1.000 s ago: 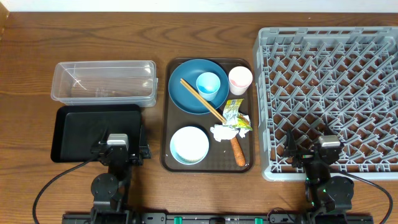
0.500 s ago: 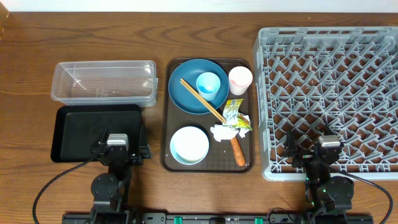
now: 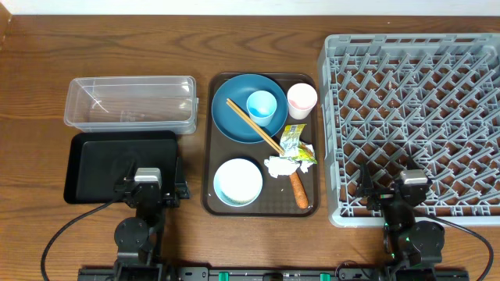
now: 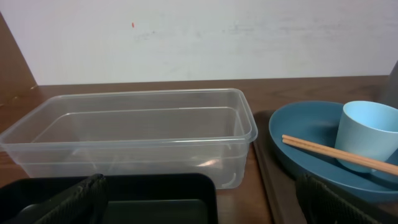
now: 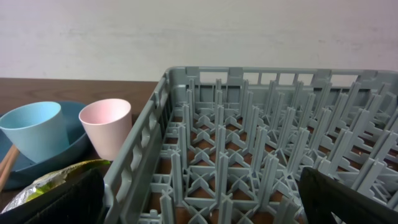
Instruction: Sort waste into correct bins and load items into the dishwasher rack
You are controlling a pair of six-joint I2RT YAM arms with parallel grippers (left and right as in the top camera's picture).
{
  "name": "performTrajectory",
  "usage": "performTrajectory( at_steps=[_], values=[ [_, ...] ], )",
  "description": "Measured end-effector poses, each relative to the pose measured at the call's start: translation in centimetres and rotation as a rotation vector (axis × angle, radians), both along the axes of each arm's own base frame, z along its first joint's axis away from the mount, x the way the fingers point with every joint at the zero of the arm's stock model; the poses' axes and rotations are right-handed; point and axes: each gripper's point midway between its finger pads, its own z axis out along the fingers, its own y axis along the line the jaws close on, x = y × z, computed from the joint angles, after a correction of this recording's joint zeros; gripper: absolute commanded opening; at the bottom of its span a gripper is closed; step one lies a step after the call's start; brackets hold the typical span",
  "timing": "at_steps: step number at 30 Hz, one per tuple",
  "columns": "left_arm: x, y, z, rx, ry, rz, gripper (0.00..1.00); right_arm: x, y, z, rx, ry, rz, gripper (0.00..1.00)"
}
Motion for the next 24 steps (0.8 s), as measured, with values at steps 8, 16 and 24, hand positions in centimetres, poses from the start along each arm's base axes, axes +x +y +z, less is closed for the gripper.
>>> performTrajectory(
  at_steps=[8,16,24],
  values=[
    [0.0,0.0,0.0,0.000,0.000,0.000,0.98,0.0,0.0,0.0,0.000,0.000,0.000,0.99],
    [0.0,0.0,0.0,0.002,0.000,-0.001,0.98,0.0,0.0,0.0,0.000,0.000,0.000,0.99],
    [-0.2,-3.1,0.3,-0.090,-0.006,-0.171,0.98,0.0,0.0,0.0,0.000,0.000,0.000,0.99]
  ],
)
